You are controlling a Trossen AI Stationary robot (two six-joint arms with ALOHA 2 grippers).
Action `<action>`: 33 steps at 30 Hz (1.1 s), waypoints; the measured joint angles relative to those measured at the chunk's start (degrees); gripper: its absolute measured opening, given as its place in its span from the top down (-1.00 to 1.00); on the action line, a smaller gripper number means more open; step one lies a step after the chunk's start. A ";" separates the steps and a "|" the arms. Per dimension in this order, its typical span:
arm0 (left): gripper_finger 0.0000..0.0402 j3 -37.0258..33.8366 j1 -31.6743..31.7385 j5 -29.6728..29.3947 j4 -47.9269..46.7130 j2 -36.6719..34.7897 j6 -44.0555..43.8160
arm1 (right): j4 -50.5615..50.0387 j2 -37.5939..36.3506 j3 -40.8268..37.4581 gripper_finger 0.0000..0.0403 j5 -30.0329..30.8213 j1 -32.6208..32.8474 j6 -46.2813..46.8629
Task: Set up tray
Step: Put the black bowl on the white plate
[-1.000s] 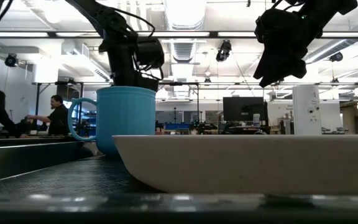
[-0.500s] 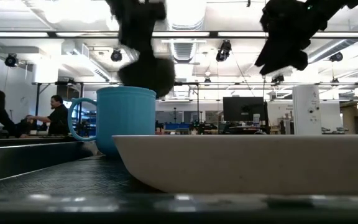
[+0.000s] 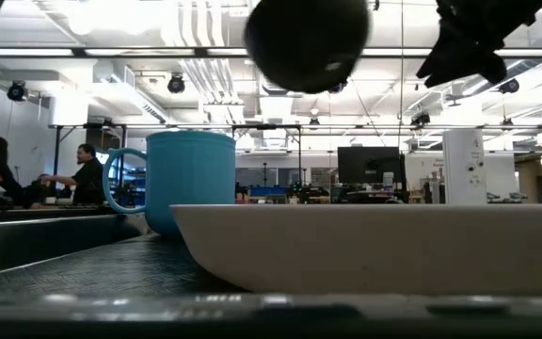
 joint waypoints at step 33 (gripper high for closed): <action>1.00 -6.32 -12.24 6.71 13.18 12.19 -4.59 | -6.54 7.38 -0.76 0.48 -9.96 0.00 8.02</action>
